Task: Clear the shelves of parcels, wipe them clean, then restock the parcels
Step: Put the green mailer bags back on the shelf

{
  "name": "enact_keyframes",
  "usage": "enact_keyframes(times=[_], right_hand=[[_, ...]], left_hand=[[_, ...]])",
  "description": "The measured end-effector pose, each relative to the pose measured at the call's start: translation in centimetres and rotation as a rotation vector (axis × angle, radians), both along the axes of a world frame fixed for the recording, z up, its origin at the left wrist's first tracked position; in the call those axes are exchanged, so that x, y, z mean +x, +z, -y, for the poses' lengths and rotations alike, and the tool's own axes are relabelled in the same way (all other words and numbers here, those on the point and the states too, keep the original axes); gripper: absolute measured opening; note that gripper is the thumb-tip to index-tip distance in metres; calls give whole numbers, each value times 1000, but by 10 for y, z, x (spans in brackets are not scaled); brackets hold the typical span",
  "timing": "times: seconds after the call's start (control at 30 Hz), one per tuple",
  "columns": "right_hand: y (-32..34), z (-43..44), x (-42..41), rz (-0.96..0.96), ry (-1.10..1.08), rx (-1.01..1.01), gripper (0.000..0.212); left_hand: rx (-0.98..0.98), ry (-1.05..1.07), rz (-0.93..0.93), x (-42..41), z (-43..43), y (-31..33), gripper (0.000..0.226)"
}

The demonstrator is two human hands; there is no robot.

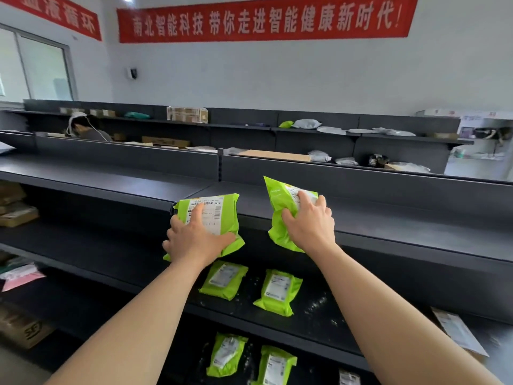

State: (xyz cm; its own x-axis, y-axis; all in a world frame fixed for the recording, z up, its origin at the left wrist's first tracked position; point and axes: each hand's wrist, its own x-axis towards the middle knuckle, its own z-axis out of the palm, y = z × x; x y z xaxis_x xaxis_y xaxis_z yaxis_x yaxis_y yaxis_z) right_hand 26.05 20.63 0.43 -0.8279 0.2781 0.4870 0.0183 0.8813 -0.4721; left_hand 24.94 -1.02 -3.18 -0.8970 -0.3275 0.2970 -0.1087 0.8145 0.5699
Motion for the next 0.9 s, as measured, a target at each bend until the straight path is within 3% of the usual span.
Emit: enact_keyframes(times=[0.47, 0.9], right_hand=[[25, -29, -151, 50, -26, 28, 42], [18, -37, -209, 123, -219, 120, 38]], left_hand=[[-60, -20, -11, -158, -22, 41, 102], [-212, -256, 193, -272, -40, 32, 106]])
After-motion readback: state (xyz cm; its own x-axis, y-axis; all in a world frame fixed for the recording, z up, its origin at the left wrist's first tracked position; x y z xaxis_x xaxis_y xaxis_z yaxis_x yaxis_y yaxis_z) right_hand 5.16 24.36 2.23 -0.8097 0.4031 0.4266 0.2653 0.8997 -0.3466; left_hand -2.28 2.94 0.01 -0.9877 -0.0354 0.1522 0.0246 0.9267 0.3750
